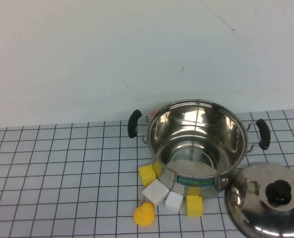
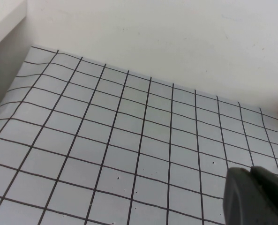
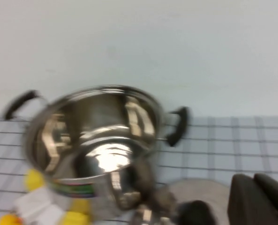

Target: Cover the pot

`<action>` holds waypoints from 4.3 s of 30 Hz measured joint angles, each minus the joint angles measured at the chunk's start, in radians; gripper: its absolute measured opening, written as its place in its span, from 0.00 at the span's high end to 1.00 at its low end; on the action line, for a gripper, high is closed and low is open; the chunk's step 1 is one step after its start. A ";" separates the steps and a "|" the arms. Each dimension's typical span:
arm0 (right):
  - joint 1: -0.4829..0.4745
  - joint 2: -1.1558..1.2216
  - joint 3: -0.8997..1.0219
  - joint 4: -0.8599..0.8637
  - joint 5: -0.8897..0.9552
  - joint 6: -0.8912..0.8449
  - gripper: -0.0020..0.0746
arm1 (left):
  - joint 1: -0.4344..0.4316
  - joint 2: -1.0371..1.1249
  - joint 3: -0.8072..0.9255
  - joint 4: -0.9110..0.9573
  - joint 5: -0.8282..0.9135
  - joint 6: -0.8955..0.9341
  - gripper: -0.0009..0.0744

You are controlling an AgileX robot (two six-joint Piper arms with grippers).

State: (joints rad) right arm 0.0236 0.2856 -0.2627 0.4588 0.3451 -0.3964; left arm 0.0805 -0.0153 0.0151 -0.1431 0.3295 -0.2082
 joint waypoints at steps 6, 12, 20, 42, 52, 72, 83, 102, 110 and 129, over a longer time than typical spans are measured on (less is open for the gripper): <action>0.030 0.210 -0.140 -0.288 0.003 0.247 0.86 | 0.000 0.000 0.000 0.000 0.000 0.000 0.99; 0.097 0.454 -0.241 -0.350 0.122 0.213 0.64 | 0.000 0.000 0.000 0.000 0.000 0.000 0.99; 0.167 0.819 -0.364 -0.359 0.144 0.169 0.61 | 0.000 0.000 0.000 0.000 0.000 0.000 0.99; 0.201 1.449 -0.795 -0.399 0.371 0.166 0.20 | 0.000 0.000 0.000 0.000 0.000 0.003 0.99; 0.201 1.605 -0.887 -0.459 0.464 0.166 0.20 | 0.000 0.000 0.000 0.000 0.000 0.003 0.99; 0.201 1.725 -0.901 -0.512 0.397 0.166 0.30 | 0.000 0.000 0.000 0.000 0.000 0.003 0.99; 0.198 1.730 -0.927 -0.576 0.430 0.166 0.51 | 0.000 0.000 0.000 0.000 0.000 -0.001 0.99; 0.195 1.155 -0.934 -0.357 0.870 -0.058 0.51 | 0.000 0.000 0.000 0.000 0.000 -0.001 0.99; 0.200 1.113 -0.993 -0.279 0.886 -0.081 0.51 | 0.000 0.000 0.000 0.000 0.000 -0.001 0.99; 0.447 1.766 -1.724 -0.337 0.886 -0.061 0.51 | 0.000 0.000 0.000 0.000 0.000 -0.001 0.99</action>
State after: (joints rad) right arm 0.4703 2.0517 -1.9863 0.1214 1.2312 -0.4578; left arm 0.0805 -0.0153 0.0151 -0.1431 0.3295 -0.2090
